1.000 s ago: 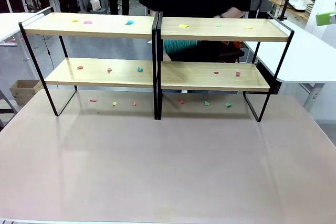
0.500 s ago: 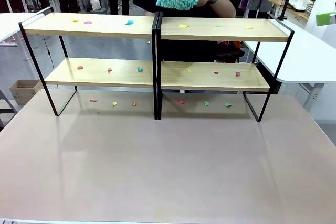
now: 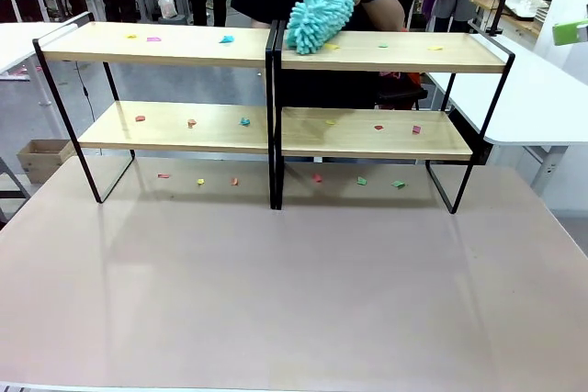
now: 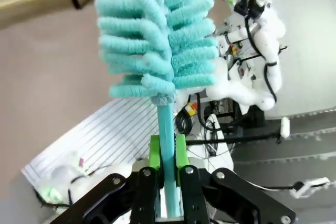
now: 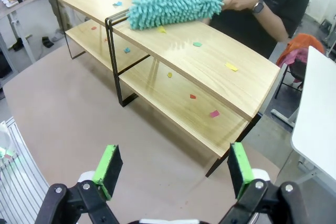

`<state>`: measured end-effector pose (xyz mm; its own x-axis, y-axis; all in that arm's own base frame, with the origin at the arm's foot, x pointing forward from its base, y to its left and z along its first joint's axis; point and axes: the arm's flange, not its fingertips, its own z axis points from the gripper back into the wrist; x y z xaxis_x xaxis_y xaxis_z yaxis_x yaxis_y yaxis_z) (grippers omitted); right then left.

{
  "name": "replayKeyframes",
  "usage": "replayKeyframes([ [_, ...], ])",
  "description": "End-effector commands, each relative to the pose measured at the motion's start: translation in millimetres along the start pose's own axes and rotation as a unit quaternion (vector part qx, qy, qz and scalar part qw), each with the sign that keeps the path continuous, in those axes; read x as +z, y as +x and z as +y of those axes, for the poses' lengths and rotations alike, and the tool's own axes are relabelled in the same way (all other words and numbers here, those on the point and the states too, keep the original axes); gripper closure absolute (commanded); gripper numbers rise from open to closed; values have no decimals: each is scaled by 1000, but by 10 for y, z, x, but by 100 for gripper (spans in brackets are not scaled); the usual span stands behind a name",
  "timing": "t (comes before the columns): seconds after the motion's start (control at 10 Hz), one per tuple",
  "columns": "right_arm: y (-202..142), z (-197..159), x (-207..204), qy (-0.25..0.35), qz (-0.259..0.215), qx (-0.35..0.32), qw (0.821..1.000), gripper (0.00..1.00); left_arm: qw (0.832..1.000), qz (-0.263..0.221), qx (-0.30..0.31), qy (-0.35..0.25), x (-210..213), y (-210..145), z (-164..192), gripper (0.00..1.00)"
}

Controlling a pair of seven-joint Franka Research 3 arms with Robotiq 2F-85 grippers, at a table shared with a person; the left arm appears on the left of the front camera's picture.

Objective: Clean the shelves.
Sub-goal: Clean a randomly selected level of the Shelf with the Duster.

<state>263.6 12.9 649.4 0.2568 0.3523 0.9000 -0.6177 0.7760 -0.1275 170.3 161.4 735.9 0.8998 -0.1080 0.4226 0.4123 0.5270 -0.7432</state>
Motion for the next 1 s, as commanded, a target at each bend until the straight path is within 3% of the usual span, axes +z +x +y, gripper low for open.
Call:
replayKeyframes([
  [0.0,6,-8,3,2,-3,0,1000,0,1000,-4,3,14,80,-349,63,87],
  [0.3,6,-8,3,2,-3,0,1000,0,999,-13,48,11,97,-542,330,87],
  [0.9,6,-8,3,2,-3,0,1000,0,999,-9,45,0,52,-375,375,87],
])
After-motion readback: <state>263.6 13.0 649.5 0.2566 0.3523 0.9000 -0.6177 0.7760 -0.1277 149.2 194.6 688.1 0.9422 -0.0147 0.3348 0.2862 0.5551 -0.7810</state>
